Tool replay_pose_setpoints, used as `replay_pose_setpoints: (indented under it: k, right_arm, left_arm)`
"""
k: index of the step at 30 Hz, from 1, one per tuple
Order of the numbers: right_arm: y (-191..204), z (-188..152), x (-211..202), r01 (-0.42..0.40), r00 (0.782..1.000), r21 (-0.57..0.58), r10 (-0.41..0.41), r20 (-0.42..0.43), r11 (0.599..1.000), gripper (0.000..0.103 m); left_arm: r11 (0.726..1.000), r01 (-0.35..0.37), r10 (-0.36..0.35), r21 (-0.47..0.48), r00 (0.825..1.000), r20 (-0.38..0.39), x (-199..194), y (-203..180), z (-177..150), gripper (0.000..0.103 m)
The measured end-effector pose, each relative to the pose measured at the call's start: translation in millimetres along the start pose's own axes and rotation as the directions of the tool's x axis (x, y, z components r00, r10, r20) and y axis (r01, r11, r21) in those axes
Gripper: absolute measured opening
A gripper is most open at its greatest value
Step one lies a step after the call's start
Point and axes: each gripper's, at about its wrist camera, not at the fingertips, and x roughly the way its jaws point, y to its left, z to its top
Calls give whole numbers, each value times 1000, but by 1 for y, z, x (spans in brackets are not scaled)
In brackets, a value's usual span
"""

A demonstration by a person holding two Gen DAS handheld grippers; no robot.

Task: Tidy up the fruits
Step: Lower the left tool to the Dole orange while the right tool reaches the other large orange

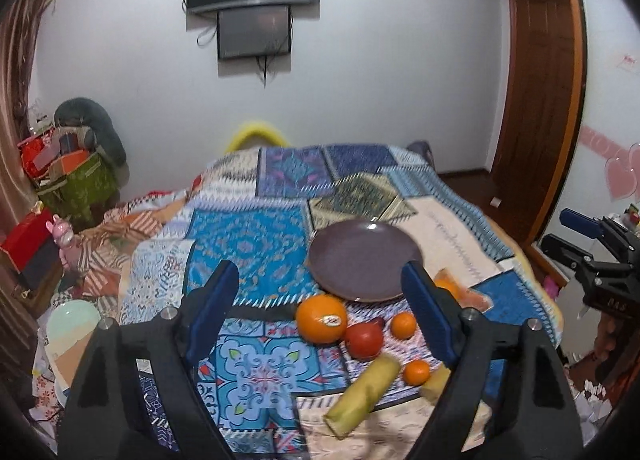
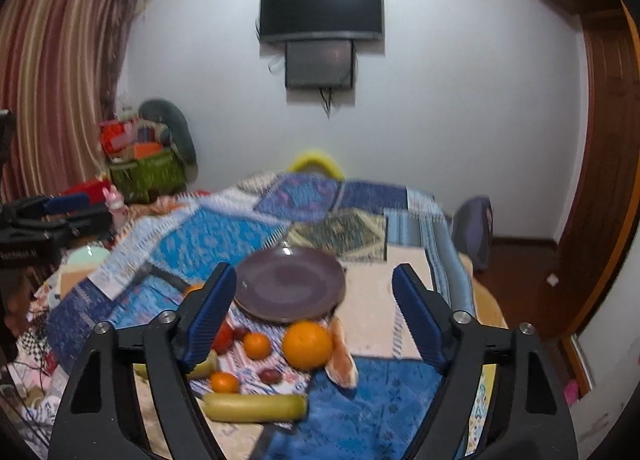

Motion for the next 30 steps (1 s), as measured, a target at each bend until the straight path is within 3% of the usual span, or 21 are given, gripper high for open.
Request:
replay_pose_setpoints:
  k: [7, 12, 16, 22, 30]
  right_arm:
    - [-28, -20, 39, 16, 989, 55, -8, -148, 998, 64]
    - [-34, -34, 62, -17, 974, 97, 38, -222, 995, 61]
    - [-31, -49, 83, -53, 953, 121, 86, -289, 991, 50]
    - [-27, -63, 112, -94, 921, 162, 147, -361, 982, 45]
    - [-13, -70, 139, -104, 903, 124, 146, -404, 987, 45]
  left_arm:
    - [1000, -2, 2, 0, 993, -118, 47, 25, -1, 77]
    - [999, -18, 27, 51, 984, -174, 81, 34, -1, 77]
    - [998, 4, 10, 56, 971, -240, 110, 34, -12, 77]
    - [998, 52, -39, 30, 942, -332, 147, 31, -37, 77]
    - [997, 80, -73, 6, 932, -354, 166, 24, -50, 77]
